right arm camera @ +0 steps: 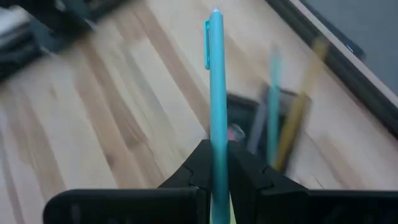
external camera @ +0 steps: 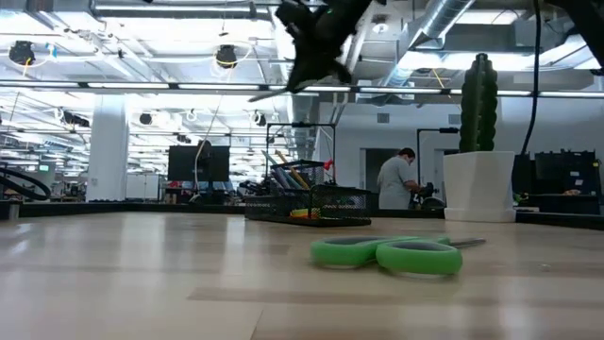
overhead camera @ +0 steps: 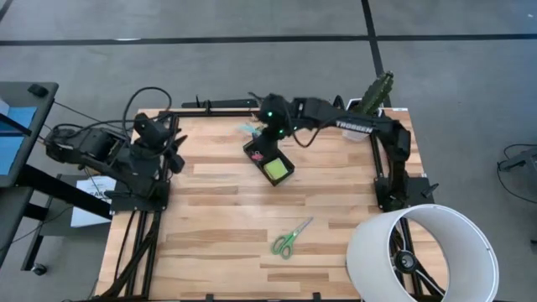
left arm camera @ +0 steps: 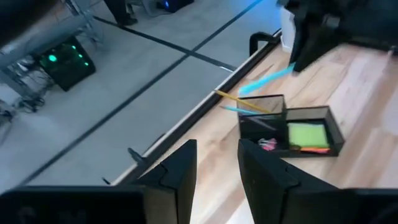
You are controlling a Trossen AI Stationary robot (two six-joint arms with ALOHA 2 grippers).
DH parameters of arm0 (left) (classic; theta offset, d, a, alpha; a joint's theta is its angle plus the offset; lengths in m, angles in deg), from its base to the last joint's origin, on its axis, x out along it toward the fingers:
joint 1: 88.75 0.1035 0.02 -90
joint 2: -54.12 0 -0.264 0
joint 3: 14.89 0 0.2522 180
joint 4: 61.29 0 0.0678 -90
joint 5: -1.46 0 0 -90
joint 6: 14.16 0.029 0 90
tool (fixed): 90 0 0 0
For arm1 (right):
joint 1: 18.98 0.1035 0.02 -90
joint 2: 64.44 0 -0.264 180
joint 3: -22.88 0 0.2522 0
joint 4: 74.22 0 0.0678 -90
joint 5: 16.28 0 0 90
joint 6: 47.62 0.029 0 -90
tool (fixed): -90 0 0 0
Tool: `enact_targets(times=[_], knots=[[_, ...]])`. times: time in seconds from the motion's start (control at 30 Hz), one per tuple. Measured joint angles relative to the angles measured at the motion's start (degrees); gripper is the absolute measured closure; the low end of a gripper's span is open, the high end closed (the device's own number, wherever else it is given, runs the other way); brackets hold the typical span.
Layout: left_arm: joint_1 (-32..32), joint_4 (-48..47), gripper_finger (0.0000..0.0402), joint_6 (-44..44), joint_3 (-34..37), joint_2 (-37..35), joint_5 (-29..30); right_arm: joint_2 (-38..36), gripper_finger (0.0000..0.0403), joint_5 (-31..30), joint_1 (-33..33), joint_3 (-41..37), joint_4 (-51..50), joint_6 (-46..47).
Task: Pick and place office supplies into organizer
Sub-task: Put the blue pen into the black desk organizer
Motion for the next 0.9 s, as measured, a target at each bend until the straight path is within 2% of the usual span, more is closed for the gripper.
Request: enact_targets(times=[0.17,0.37,0.57,0.63,0.9], knots=[[1.67,-0.30,0.0290,4.21,0.04,0.46,0.06,1.36,0.0380,-0.03,-1.66,4.29,-14.12,3.07],[3.39,-0.48,0.0290,9.79,0.09,1.95,0.83,3.02,0.0380,0.20,-2.67,4.54,-16.51,4.94],[5.14,-0.60,0.0290,13.97,0.11,3.37,1.57,6.18,0.0380,3.27,-3.25,4.75,-16.95,5.15],[5.72,-0.62,0.0290,14.73,0.11,3.59,1.86,6.91,0.0380,4.07,-3.82,4.33,-20.19,5.40],[9.05,-1.00,0.0290,15.44,0.11,4.20,2.33,9.27,0.0379,7.29,-4.99,4.40,-21.36,3.59]])
